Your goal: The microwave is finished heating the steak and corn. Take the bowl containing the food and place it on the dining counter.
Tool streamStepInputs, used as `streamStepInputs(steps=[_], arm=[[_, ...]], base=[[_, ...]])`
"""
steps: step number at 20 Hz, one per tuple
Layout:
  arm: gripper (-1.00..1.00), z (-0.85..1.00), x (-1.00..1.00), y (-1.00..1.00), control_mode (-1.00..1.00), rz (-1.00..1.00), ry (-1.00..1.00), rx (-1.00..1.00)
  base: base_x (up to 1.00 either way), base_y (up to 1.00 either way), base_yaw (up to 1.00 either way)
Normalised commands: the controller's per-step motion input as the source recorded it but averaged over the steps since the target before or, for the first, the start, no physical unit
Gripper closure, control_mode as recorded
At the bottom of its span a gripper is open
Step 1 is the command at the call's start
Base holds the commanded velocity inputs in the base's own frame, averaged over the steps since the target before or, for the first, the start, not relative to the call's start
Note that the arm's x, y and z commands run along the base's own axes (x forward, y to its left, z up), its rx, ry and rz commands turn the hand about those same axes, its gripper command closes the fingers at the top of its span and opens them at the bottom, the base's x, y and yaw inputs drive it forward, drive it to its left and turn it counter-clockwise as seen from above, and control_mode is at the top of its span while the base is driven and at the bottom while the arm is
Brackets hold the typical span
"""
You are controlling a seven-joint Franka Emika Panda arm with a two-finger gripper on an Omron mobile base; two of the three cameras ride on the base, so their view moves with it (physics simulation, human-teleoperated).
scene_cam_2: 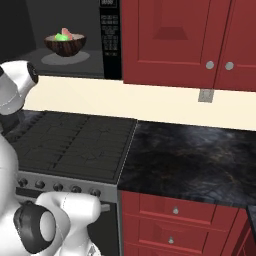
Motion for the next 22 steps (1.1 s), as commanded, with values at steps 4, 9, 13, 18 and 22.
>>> streamStepInputs(steps=[4, 9, 13, 18, 22], arm=[[-1.0, -0.02, 0.0, 0.58, -1.0, -0.14, 0.0, -0.11], [-1.0, 0.21, 0.0, -0.79, -1.0, -0.13, -0.04, 0.0], [-1.0, 0.24, 0.2, -1.0, -1.0, -0.19, -0.06, 0.0], [-1.0, 0.18, 0.33, -1.0, -1.0, -0.21, -0.05, -0.01], [-1.0, 0.15, 0.33, -1.0, -1.0, -0.26, -0.04, -0.05]], base=[[0.0, 0.0, 0.0], [0.0, 0.0, 0.0], [0.0, 0.0, 0.0], [0.0, 0.0, 0.0], [0.0, 0.0, 0.0]])
